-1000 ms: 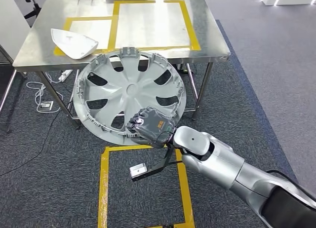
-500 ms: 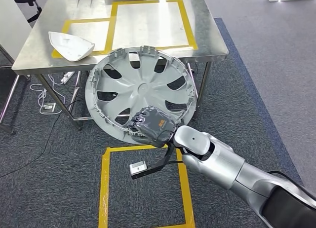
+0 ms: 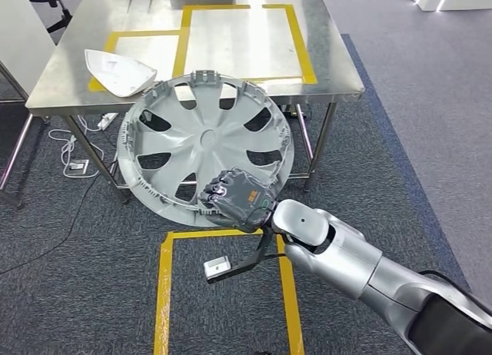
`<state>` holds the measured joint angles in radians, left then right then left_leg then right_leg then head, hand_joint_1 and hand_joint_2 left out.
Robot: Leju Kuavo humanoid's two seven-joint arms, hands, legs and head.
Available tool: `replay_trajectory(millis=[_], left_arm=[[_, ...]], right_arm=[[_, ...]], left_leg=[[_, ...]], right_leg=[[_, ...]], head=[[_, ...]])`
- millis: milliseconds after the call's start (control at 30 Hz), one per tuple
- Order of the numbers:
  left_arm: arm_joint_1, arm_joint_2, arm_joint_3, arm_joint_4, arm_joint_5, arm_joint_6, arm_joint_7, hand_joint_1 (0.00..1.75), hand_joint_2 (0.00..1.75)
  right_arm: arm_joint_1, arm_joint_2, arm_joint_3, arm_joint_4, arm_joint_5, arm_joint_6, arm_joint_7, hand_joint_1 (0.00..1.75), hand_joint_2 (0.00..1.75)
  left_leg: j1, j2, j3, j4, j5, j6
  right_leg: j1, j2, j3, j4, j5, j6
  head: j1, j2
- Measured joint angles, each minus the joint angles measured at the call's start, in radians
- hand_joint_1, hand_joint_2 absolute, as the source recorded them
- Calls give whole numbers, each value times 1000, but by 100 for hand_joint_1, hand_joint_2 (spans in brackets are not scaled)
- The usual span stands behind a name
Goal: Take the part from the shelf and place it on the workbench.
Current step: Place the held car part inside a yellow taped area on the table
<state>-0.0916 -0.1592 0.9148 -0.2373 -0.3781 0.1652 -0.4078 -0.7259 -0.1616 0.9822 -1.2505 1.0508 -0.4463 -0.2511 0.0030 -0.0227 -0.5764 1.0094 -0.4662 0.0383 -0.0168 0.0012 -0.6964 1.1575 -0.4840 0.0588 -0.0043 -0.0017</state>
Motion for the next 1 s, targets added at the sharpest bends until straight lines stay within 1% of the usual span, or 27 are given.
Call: replay_trajectory(millis=[33, 67, 133, 167, 200, 233, 300, 367, 400, 433, 467, 500, 533, 567, 600, 633, 667, 700, 733, 767, 800, 833, 867, 900, 933, 967, 1000], left_arm=[[-1, 0, 0, 0, -1, -1, 0, 0, 175], [-1, 0, 0, 0, -1, -1, 0, 0, 175], [-1, 0, 0, 0, -5, -1, 2, 0, 175], [0, 1, 0, 0, -6, -1, 3, 0, 175], [0, 2, 0, 0, -8, 0, 4, 0, 175], [0, 2, 0, 0, -8, 0, 4, 0, 175], [-1, 3, 0, 0, -9, 1, 4, 0, 175], [2, 2, 0, 0, -9, 1, 6, 0, 175], [3, 2, 0, 0, -9, 1, 7, 0, 175], [5, 2, 0, 0, -9, 1, 7, 0, 175], [6, 2, 0, 0, -9, 1, 8, 0, 175], [6, 2, 0, 0, -9, 0, 8, 0, 175], [7, 2, 0, 0, -10, 0, 8, 0, 175], [8, 3, 0, 0, -10, 0, 9, 0, 175], [9, 3, 0, 0, -11, 0, 10, 0, 175], [10, 3, 0, 0, -12, 0, 10, 0, 175], [10, 3, 0, 0, -13, 0, 11, 0, 175], [10, 2, 0, 0, -14, -1, 11, 0, 175], [10, 1, 0, 0, -14, -1, 10, 0, 175], [9, 1, 0, 0, -15, -1, 10, 0, 175], [8, 1, 0, 0, -15, -2, 10, 0, 175], [8, 1, 0, 0, -16, -2, 10, 0, 175], [8, 1, 0, 0, -16, -2, 10, 0, 175], [10, 0, 0, 0, -16, -2, 10, 0, 175], [12, -1, 0, 0, -15, -1, 10, 0, 175], [13, -1, 0, 0, -15, -1, 10, 0, 175], [14, -2, 0, 0, -15, -1, 10, 0, 175]], right_arm=[[0, 0, -1, 0, 0, 0, 1, 175, 175], [-1, 0, -1, 0, 0, 0, 1, 175, 175], [0, -1, -2, 0, 1, 0, 2, 175, 175], [1, -1, -3, 0, 2, 0, 2, 175, 175], [2, -2, -3, -1, 3, 0, 2, 175, 175], [2, -3, -3, -1, 3, 0, 3, 175, 175], [2, -3, -4, -1, 2, 0, 5, 175, 175], [3, -3, -4, -1, 2, 0, 6, 175, 175], [4, -3, -4, -1, 2, 0, 6, 175, 175], [4, -3, -4, -1, 3, 0, 6, 175, 175], [5, -3, -4, -1, 3, 0, 6, 175, 175], [5, -3, -4, -1, 3, 0, 6, 175, 175], [5, -3, -4, -1, 3, 0, 6, 175, 175], [6, -3, -4, -1, 2, 0, 6, 175, 175], [7, -3, -4, 0, 2, -1, 7, 175, 175], [8, -3, -4, 0, 2, -1, 7, 175, 175], [8, -3, -5, -1, 2, -2, 7, 175, 175], [7, -3, -6, -2, 2, -3, 7, 175, 175], [7, -3, -7, -4, 2, -3, 8, 175, 175], [5, -3, -7, -5, 1, -3, 9, 175, 175], [5, -3, -8, -6, 0, -3, 10, 175, 175], [6, -3, -8, -5, 0, -3, 11, 175, 175], [9, -3, -8, -5, 0, -3, 11, 175, 175], [13, -4, -8, -5, 0, -3, 11, 175, 175], [18, -4, -8, -4, 0, -3, 11, 175, 175], [21, -4, -8, -4, 0, -3, 11, 175, 175], [24, -4, -8, -3, 0, -3, 11, 175, 175]], left_leg=[[1, -1, 4, 4, -7, -6], [1, -1, 5, 7, -13, -12], [0, -1, 6, 12, -20, -24], [0, -1, 7, 16, -22, -27], [0, 0, 3, 32, -19, -31], [0, 3, -13, 62, -15, -36], [3, 8, -77, 166, -18, -46], [6, 10, -154, 267, -64, -54], [7, 10, -180, 288, -86, -55], [6, 10, -192, 284, -95, -53], [6, 10, -191, 249, -81, -50], [4, 10, -180, 193, -43, -43], [0, 11, -168, 129, 15, -35], [-4, 12, -156, 77, 60, -28], [-8, 12, -147, 46, 92, -22], [-10, 13, -142, 31, 103, -19], [-11, 13, -135, 29, 91, -15], [-9, 12, -125, 25, 87, -12], [-7, 11, -114, 19, 81, -6], [-5, 11, -103, 15, 75, -1], [-4, 10, -93, 12, 68, 3], [-4, 9, -84, 11, 58, 7], [-5, 9, -75, 11, 47, 9], [-5, 8, -63, 11, 35, 10], [-6, 6, -48, 11, 23, 10], [-7, 4, -31, 11, 9, 10], [-8, 3, -13, 11, -4, 9]], right_leg=[[1, 1, 28, -64, 20, 1], [2, 2, 51, -109, 26, -5], [7, 5, 67, -133, 14, -25], [6, 5, 74, -132, 17, -36], [4, 5, 81, -134, 19, -42], [2, 4, 90, -135, 14, -48], [0, 1, 111, -137, 1, -57], [0, 1, 131, -137, -18, -60], [0, 2, 144, -137, -29, -60], [0, 3, 160, -137, -41, -59], [0, 4, 177, -137, -54, -58], [1, 4, 195, -137, -68, -56], [2, 3, 212, -137, -81, -53], [3, 4, 224, -139, -94, -49], [3, 3, 231, -144, -106, -44], [4, 3, 240, -145, -111, -38], [5, 3, 245, -146, -110, -31], [4, 2, 243, -139, -105, -25], [5, 2, 234, -110, -92, -20], [5, 2, 206, -64, -82, -16], [5, 2, 163, -2, -83, -14], [5, 2, 116, 63, -101, -12], [6, 2, 70, 112, -138, -12], [6, 2, 33, 138, -181, -12], [7, 2, 9, 138, -214, -13], [7, 2, -2, 112, -220, -14], [7, 2, -3, 62, -189, -16]], head=[[0, 0], [1, 0], [1, 0], [1, 0], [0, 0], [-1, 0], [-2, 0], [-2, 0], [-2, 0], [-3, 0], [-2, 0], [-3, 0], [-3, 0], [-3, 0], [-3, 0], [-2, 0], [-1, 0], [0, 0], [1, 0], [3, 0], [4, 0], [5, 0], [6, 0], [6, 0], [7, 0], [7, 0], [7, 0]])
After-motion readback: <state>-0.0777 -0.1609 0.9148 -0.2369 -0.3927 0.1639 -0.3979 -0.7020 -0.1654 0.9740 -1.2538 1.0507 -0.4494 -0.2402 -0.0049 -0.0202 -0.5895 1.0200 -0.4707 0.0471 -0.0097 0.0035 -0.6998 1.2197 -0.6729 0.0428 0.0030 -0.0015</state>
